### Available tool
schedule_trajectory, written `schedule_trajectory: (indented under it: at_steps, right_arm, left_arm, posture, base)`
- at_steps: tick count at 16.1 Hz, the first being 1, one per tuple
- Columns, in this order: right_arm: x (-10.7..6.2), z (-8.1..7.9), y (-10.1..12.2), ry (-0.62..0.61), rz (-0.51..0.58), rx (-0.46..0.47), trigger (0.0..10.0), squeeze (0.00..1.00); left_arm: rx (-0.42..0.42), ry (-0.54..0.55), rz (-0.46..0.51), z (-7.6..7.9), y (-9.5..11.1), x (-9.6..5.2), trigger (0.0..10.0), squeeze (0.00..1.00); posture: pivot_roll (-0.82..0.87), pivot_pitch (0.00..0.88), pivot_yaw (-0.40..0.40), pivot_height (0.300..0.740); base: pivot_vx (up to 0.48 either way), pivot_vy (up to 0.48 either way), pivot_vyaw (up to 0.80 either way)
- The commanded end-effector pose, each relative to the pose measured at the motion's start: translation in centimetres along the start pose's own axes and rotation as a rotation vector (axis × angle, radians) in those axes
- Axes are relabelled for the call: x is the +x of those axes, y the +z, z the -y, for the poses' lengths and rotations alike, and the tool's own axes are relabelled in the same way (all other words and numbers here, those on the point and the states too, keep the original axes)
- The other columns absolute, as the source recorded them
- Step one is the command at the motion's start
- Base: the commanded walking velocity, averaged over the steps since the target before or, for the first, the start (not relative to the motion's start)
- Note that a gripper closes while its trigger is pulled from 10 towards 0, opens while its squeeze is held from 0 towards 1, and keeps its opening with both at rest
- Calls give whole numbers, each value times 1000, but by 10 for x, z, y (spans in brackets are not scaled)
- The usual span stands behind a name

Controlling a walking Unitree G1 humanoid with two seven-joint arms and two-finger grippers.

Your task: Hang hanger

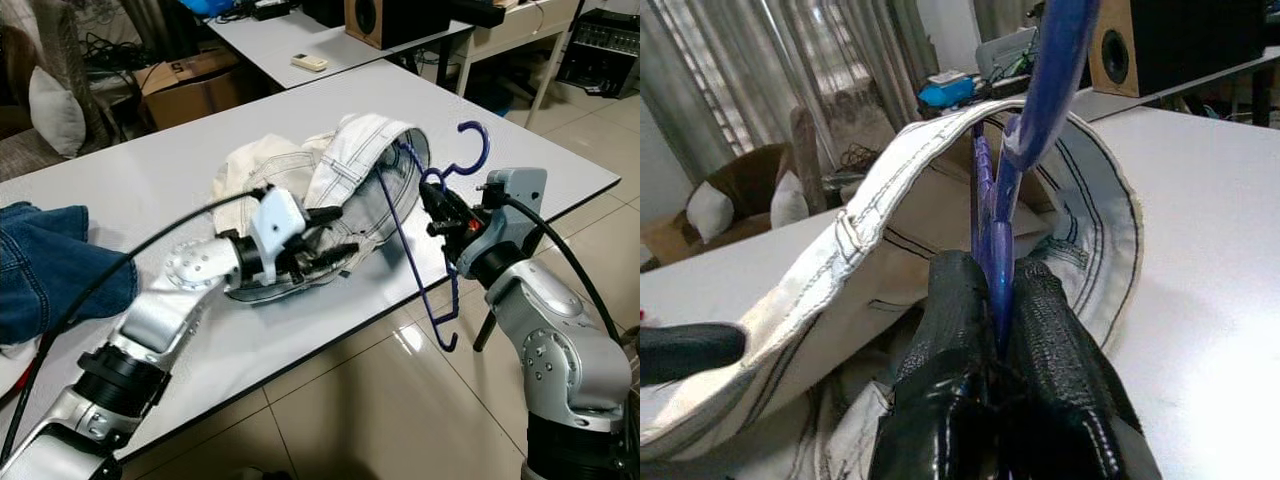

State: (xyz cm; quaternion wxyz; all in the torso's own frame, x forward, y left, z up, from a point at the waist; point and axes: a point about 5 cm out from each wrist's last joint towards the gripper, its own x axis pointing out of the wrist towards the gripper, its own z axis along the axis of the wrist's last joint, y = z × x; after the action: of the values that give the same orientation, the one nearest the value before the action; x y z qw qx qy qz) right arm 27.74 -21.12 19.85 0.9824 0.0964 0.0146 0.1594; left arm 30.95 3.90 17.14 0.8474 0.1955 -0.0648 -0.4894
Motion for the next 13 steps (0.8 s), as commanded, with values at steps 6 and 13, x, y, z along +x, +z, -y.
schedule_trajectory:
  at_steps: [6, 13]
  right_arm:
    - [1, -13, 8, 35, 49, 28, 10000, 0]
    - [5, -25, 11, 43, 75, 57, 10000, 0]
  left_arm:
    - [368, 150, -8, 1, 0, 20, 10000, 0]
    - [435, 400, -147, -15, -22, 25, 10000, 0]
  posture:
    - [-252, 0, 159, 740]
    - [-253, 0, 164, 740]
  base:
    - [0, 0, 0]
    - [0, 0, 0]
